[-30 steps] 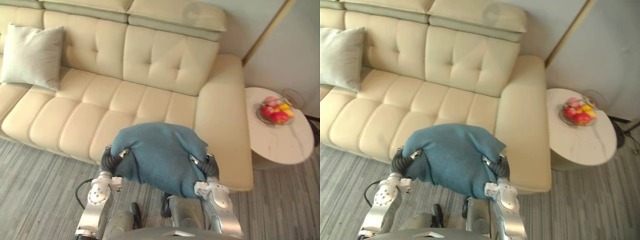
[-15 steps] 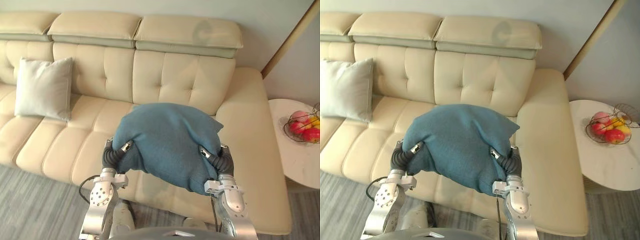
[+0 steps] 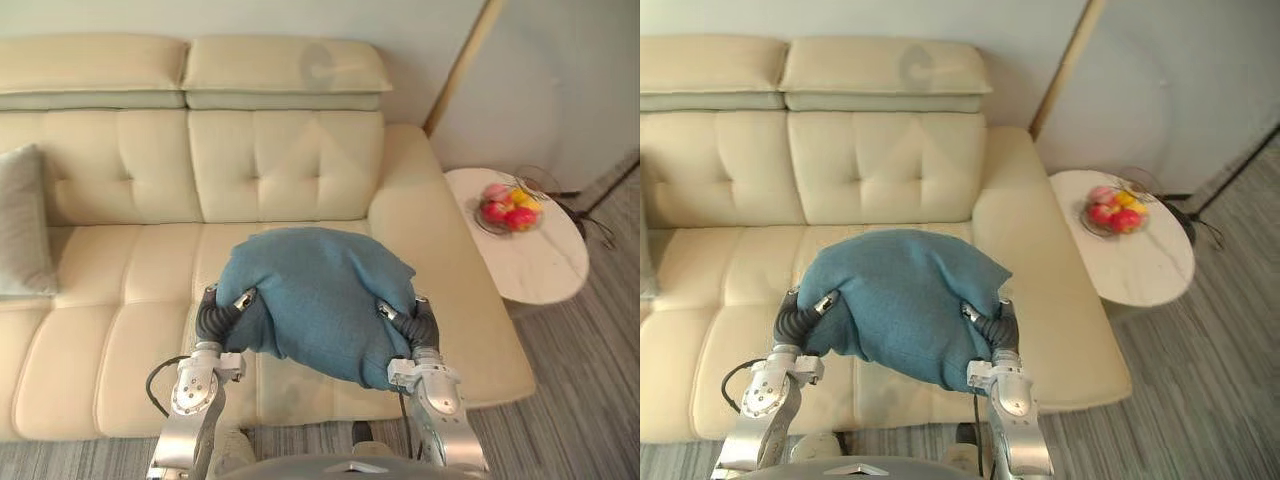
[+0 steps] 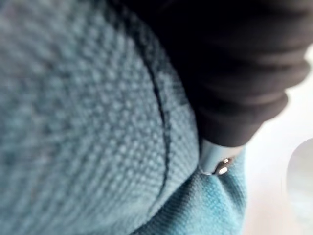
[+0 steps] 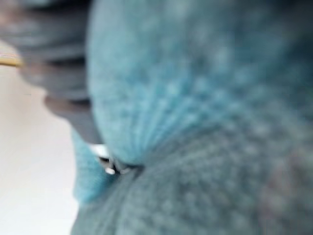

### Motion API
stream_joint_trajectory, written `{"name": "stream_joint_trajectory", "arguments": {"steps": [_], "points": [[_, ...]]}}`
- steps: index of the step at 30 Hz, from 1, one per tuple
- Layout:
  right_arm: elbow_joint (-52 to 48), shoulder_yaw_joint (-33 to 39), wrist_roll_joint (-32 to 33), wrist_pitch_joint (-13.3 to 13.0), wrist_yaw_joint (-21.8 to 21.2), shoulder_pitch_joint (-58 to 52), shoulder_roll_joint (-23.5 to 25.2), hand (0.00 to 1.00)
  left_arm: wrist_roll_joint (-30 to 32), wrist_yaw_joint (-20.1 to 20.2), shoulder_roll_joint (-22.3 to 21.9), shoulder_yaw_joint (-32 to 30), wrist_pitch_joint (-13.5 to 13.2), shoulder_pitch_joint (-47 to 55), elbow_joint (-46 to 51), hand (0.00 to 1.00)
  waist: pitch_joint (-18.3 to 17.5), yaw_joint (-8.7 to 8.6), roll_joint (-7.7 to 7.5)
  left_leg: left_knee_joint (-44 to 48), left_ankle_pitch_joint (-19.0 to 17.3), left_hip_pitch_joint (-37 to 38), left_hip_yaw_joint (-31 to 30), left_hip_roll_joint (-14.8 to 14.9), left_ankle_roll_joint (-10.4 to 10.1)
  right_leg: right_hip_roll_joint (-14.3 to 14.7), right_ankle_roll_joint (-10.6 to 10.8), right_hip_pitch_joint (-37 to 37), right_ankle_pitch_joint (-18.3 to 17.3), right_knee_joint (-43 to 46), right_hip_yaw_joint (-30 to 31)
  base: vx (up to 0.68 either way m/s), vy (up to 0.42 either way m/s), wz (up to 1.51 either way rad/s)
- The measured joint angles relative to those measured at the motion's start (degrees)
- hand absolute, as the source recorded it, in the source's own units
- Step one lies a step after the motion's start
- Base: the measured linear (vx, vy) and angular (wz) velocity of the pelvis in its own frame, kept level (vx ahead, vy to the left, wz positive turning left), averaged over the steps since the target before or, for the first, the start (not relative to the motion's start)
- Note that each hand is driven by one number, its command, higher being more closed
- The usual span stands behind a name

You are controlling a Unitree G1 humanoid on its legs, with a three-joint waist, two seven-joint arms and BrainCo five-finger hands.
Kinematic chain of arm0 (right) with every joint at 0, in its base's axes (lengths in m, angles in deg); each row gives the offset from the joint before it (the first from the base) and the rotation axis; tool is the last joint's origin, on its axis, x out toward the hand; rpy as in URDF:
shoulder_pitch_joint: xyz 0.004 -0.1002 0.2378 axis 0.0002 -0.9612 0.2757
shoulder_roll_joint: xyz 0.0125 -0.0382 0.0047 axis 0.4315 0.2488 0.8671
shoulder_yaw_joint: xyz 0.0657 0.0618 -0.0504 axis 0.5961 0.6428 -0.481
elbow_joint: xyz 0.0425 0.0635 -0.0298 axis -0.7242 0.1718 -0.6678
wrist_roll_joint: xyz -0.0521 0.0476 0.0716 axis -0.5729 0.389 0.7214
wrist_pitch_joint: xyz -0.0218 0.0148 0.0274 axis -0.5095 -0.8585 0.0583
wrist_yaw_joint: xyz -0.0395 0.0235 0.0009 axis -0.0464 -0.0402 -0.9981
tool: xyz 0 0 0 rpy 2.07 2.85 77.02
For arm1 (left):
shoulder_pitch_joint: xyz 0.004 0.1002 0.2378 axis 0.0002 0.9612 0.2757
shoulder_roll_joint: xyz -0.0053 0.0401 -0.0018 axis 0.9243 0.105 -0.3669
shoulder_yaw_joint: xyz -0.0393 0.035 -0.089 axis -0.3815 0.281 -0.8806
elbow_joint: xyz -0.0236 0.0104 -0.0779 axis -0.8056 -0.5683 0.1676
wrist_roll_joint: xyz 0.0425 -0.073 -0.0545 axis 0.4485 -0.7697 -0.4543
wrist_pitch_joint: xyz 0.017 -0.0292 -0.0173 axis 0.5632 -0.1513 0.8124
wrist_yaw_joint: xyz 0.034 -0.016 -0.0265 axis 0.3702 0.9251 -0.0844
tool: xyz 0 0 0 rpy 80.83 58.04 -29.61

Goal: Pick up cushions and gather them together orderly.

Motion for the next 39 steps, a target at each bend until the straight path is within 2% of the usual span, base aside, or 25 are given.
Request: {"name": "stream_joint_trajectory", "arguments": {"steps": [3,6,7,9,11,14,18,20,24,25,26,27,30,33,39], "points": [[4.6,-0.4,-1.0,0.5,2.0,6.7,-1.1,1.0,1.2,-3.5,1.3,0.3,0.1,-6.6,-3.7,1.0,0.3,-0.95,0.54,-1.7,2.7,-3.0,-0.1,-0.2,0.2,0.4,-0.1,-3.8,3.2,-1.3,1.2,-0.07,-0.009,-0.17],[6.9,-0.5,-2.4,0.8,4.2,12.3,-1.3,1.0,1.7,-6.1,2.1,0.7,0.2,-12.5,-5.9,1.0,1.2,-1.05,1.13,-4.0,5.1,-4.4,-0.6,-0.4,0.4,0.7,-0.7,-5.5,5.3,-1.8,1.2,-0.1,-0.028,0.08],[7.5,-0.6,-2.9,0.8,5.7,15.6,-1.4,1.0,2.2,-7.7,2.7,0.8,0.2,-16.1,-6.7,1.0,2.7,-1.01,1.58,-4.8,6.2,-5.0,-1.2,-0.5,0.4,0.9,-0.9,-6.1,6.0,-1.8,1.1,-0.16,-0.02,0.21],[8.8,-0.7,-3.1,0.9,7.9,21.6,-2.0,1.0,3.0,-10.2,4.3,0.8,0.2,-22.4,-8.3,1.0,3.8,-0.4,1.63,-6.2,8.2,-7.4,-1.6,-0.7,0.6,0.9,-1.0,-8.9,6.2,-1.5,1.1,-0.18,-0.021,0.18],[8.9,-0.7,-3.3,0.9,11.3,29.3,-2.6,1.0,3.7,-13.7,6.4,0.8,0.2,-30.6,-9.6,1.0,6.5,0.35,1.96,-8.3,10.9,-9.2,-2.4,-1.0,0.6,1.0,-1.0,-11.1,6.3,-1.5,0.9,-0.2,-0.044,0.17],[9.2,-0.3,-5.1,1.3,15.9,39.3,-3.6,1.0,3.7,-17.5,9.1,0.8,0.2,-41.6,-11.7,1.0,8.6,0.73,2.56,-12.6,15.4,-11.4,-4.0,-1.0,0.4,1.5,0.4,-14.1,7.1,-1.1,-0.6,-0.18,-0.064,0.27],[11.1,1.5,-6.2,1.8,21.2,50.8,-4.7,1.0,3.9,-21.1,12.1,0.7,0.1,-54.3,-15.9,1.0,9.6,1.11,2.85,-19.3,20.3,-11.4,-4.9,-1.1,0.2,2.2,0.7,-16.7,7.4,-0.3,-1.9,-0.12,-0.065,0.16],[11.6,3.7,-7.7,2.0,23.5,58.8,-5.0,1.0,5.0,-22.7,13.6,0.2,0.0,-62.8,-18.1,1.0,11.7,1.6,3.33,-22.6,22.7,-11.5,-5.3,-1.3,0.2,2.4,1.0,-18.0,7.9,-0.3,-2.2,-0.09,-0.031,0.09],[13.9,5.3,-10.2,2.0,27.5,69.8,-7.3,1.0,7.9,-24.9,15.6,-1.4,0.0,-74.3,-23.5,1.0,13.9,1.62,4.0,-23.2,24.4,-15.3,-6.7,-1.6,0.3,2.2,1.2,-21.1,8.5,-0.4,-3.4,-0.04,-0.005,0.14],[15.9,6.3,-11.4,2.1,28.0,73.0,-7.2,0.0,9.0,-25.0,15.8,-2.3,0.0,-76.8,-25.5,1.0,14.8,1.65,4.01,-23.2,24.8,-15.7,-7.0,-1.6,0.3,2.1,1.3,-21.4,8.6,-0.4,-3.7,-0.02,-0.003,0.13],[17.1,6.8,-11.8,2.1,28.4,74.6,-7.2,0.0,9.5,-25.1,15.7,-2.9,0.1,-78.0,-26.4,1.0,15.2,1.63,4.05,-23.2,24.9,-16.0,-7.4,-1.7,0.3,2.1,1.3,-21.5,8.6,-0.4,-3.9,0.0,-0.007,0.13],[20.6,7.6,-12.2,2.3,29.7,78.8,-7.4,0.0,10.2,-25.5,15.7,-4.0,0.2,-80.6,-28.7,0.0,16.4,1.59,4.14,-23.2,25.1,-16.6,-7.9,-1.7,0.3,2.0,1.3,-21.8,8.6,-0.6,-4.5,0.0,-0.008,0.12],[24.8,9.3,-11.5,3.2,30.4,84.2,-8.4,0.0,10.4,-27.1,14.8,-7.2,0.7,-82.9,-29.9,0.0,16.7,1.99,4.2,-23.2,25.7,-20.6,-9.2,-1.6,-0.2,2.0,1.3,-25.1,8.6,-0.7,-5.4,0.01,-0.01,0.13],[25.1,9.9,-8.9,3.5,30.5,84.5,-9.4,0.0,9.5,-27.5,13.2,-9.0,0.7,-83.0,-29.9,0.0,18.0,2.38,4.27,-23.2,26.2,-22.4,-9.7,-1.6,-0.2,1.9,1.3,-26.0,8.6,-0.7,-6.7,0.02,0.007,0.15],[24.9,11.0,-4.0,4.3,29.2,83.3,-11.3,0.0,8.1,-27.1,11.1,-9.9,0.7,-81.3,-29.9,0.0,20.2,3.02,4.33,-23.2,27.9,-25.3,-10.6,-1.2,-1.7,2.3,1.1,-29.2,7.9,1.5,-7.2,0.01,0.005,0.06]]}}
